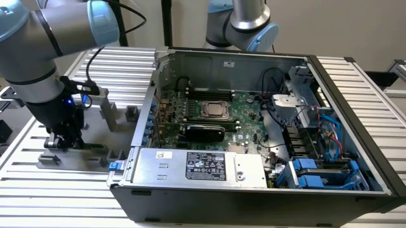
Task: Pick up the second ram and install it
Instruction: 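Pick up the second ram and move it above second insertion slot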
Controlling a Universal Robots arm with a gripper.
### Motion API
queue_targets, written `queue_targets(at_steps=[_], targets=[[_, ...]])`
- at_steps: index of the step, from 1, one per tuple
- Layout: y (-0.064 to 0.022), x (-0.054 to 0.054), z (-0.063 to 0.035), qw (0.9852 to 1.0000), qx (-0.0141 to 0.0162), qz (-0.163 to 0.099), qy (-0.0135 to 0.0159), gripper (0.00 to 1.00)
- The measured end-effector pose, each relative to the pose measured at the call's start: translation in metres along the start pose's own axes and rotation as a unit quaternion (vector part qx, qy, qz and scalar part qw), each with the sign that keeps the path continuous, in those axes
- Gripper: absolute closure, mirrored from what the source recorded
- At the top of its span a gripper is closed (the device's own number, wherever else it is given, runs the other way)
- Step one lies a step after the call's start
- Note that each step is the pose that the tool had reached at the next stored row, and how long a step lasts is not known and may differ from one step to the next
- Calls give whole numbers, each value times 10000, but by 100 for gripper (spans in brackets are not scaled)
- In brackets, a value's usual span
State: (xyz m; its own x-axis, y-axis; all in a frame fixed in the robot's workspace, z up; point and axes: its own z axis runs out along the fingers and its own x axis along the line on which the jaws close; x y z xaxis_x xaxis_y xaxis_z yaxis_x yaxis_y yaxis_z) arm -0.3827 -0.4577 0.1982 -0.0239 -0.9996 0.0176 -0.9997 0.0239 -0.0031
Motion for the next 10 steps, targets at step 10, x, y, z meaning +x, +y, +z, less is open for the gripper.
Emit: queue_targets(at_steps=[10], targets=[[-2,7,-407,10000,0,0,0,100]])
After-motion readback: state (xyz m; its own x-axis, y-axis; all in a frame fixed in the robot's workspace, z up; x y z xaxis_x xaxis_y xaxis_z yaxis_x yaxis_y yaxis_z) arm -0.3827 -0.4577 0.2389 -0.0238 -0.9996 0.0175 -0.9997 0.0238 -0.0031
